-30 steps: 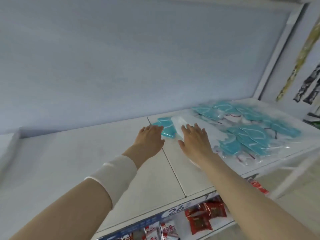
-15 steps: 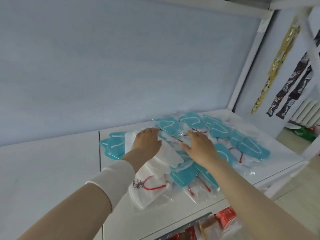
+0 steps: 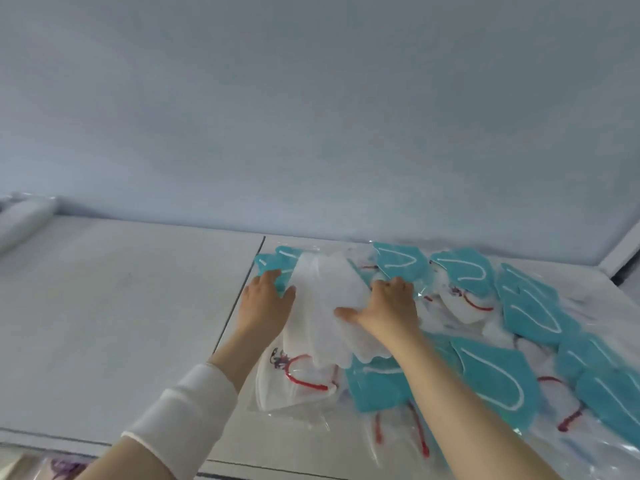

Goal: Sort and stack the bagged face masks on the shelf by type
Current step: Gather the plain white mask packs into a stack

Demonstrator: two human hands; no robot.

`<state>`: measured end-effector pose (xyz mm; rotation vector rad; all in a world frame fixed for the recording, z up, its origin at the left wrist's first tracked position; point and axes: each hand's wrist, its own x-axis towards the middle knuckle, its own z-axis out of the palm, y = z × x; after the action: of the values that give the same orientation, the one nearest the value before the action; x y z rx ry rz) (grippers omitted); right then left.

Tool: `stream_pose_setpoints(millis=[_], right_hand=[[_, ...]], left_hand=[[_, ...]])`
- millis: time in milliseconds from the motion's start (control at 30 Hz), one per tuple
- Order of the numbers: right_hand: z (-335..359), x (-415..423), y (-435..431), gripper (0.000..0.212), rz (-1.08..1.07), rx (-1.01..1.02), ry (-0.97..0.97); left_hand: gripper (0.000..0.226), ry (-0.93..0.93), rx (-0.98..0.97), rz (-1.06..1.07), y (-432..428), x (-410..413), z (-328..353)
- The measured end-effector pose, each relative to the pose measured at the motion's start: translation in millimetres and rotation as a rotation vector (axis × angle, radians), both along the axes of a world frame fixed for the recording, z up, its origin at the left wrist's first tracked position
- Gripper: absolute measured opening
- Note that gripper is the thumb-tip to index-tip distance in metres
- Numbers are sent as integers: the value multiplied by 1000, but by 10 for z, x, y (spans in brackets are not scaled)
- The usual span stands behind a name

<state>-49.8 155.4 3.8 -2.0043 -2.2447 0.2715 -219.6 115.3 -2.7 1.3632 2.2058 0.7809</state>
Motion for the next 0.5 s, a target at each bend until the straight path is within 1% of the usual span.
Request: stream_pose_setpoints(millis=[67, 167, 233, 300, 400, 433, 500], right_hand=[[-10, 19, 50, 76, 5, -10, 123], [110, 130, 119, 60, -48, -64, 444], [170, 187, 154, 51, -70, -124, 609], [158, 168, 116, 46, -51, -197, 639], [19, 35, 27, 51, -17, -192, 525], [-5, -10, -7, 53, -31, -165, 510], [-23, -76, -39, 57, -74, -126, 548]], left_hand=[[49, -14, -17, 43, -70, 27, -57], [51, -1, -42, 65, -115, 81, -93], [52, -7, -43, 66, -115, 117, -99], [52, -5, -31, 59, -108, 158, -92], [51, -1, 7, 78, -78, 186, -68], [52, -25, 22, 92, -64, 183, -50], [53, -140, 47, 99, -37, 179, -5]])
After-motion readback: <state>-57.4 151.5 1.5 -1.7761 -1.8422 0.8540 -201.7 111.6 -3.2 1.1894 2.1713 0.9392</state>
